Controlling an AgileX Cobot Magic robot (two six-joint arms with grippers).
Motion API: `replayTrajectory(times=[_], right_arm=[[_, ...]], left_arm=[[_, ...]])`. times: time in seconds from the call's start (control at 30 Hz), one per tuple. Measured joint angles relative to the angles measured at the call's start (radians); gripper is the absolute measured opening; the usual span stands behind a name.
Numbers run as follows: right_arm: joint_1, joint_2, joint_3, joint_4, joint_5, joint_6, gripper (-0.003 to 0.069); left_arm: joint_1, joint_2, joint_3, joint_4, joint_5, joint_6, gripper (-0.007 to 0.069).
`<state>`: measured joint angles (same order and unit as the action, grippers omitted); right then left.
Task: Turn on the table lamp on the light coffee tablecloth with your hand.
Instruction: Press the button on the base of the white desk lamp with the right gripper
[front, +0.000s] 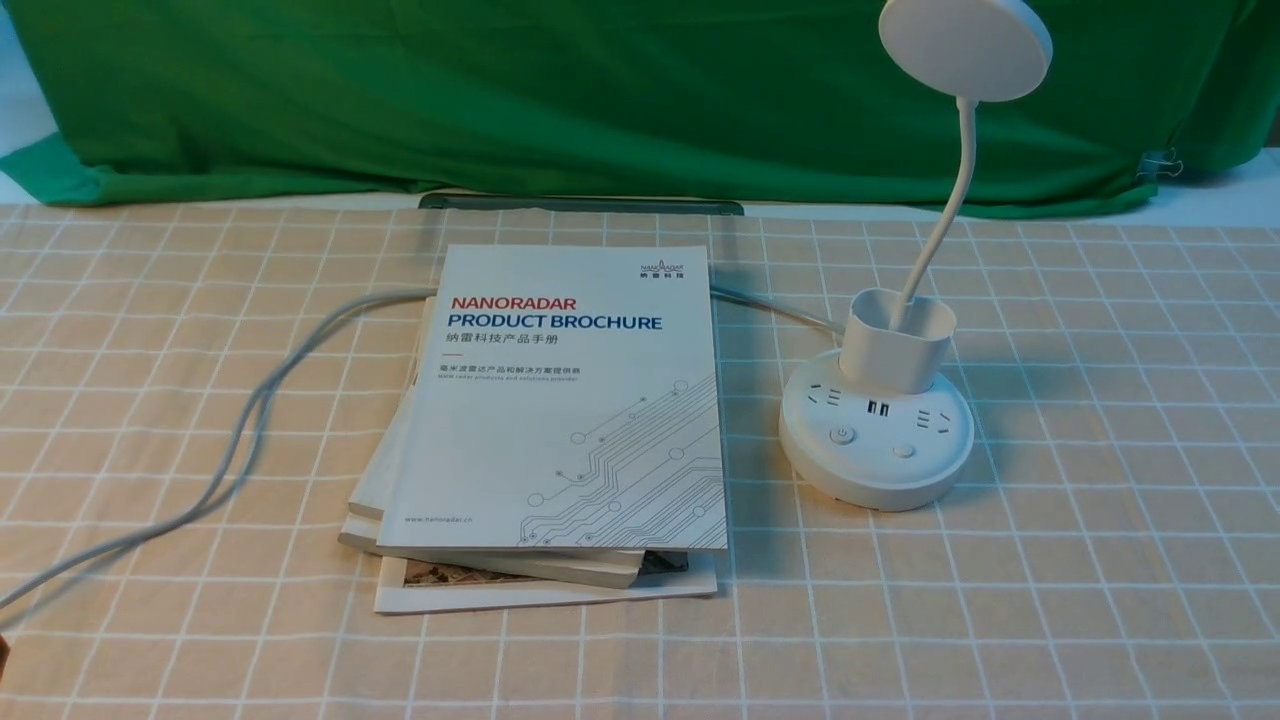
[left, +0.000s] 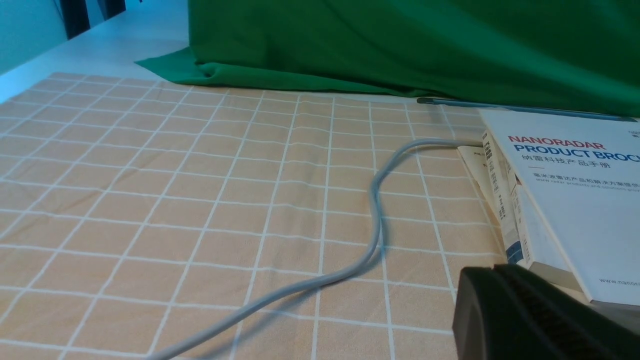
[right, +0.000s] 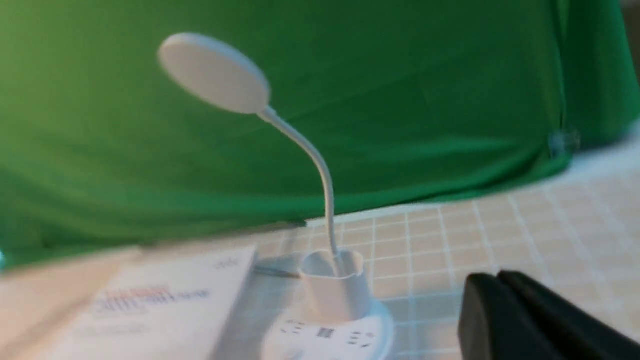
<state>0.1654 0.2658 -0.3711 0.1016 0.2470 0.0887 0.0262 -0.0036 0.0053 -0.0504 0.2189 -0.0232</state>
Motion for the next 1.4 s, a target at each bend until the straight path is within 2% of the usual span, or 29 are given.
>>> replayTrajectory(times=[0.07,0.1,0.13,0.2,0.3,0.47,0.7,1.07,1.4], right_arm=[[0.024,0.128,-0.131,-0.001,0.084,-0.209,0.0031],[0.025,0.141,-0.143,-0.001,0.094,-0.227,0.0031],[0.037,0.25,-0.233,-0.002,0.182,-0.345,0.0031],[0.044,0.391,-0.335,-0.002,0.302,-0.441,0.0031],[0.044,0.592,-0.458,-0.002,0.47,-0.499,0.0031],[0.044,0.838,-0.575,0.014,0.567,-0.473,0.0031],[0.045,1.104,-0.689,0.046,0.549,-0.458,0.0031],[0.138,1.41,-0.838,0.058,0.53,-0.469,0.0031],[0.145,1.604,-1.005,0.048,0.585,-0.469,0.0031]], left_arm=[[0.0,0.0,0.0,0.0,0.0,0.0,0.0021],[0.0,0.0,0.0,0.0,0.0,0.0,0.0021],[0.0,0.0,0.0,0.0,0.0,0.0,0.0021],[0.0,0.0,0.0,0.0,0.0,0.0,0.0021],[0.0,0.0,0.0,0.0,0.0,0.0,0.0021],[0.0,0.0,0.0,0.0,0.0,0.0,0.0021],[0.0,0.0,0.0,0.0,0.0,0.0,0.0021],[0.0,0.0,0.0,0.0,0.0,0.0,0.0021],[0.0,0.0,0.0,0.0,0.0,0.0,0.0021]])
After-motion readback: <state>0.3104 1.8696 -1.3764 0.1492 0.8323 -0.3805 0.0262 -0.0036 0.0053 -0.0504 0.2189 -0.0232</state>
